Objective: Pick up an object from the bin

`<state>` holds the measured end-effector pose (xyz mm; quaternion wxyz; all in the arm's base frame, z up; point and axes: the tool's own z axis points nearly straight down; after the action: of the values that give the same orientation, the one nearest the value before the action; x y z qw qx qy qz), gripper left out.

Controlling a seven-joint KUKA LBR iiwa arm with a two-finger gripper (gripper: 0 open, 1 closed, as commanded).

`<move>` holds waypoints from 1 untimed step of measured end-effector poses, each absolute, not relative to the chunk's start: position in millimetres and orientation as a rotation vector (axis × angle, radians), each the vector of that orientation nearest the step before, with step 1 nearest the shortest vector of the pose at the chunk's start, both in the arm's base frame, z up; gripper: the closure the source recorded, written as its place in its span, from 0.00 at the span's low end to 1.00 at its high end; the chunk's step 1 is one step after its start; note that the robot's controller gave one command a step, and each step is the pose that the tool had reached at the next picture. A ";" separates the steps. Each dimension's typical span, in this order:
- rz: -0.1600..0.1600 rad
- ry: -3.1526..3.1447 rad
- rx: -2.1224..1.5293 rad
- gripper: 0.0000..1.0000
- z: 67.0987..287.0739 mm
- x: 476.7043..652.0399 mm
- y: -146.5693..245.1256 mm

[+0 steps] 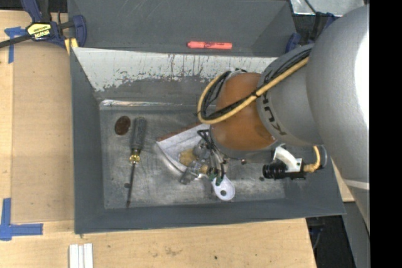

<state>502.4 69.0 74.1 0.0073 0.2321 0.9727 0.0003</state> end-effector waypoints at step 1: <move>0.001 3.042 0.726 1.00 74.1 502.4 68.9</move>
Offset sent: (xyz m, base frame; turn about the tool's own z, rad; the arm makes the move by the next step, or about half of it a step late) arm -0.0001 -0.0001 0.0694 0.0000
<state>502.4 68.9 74.1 0.0072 0.2322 0.9726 0.0003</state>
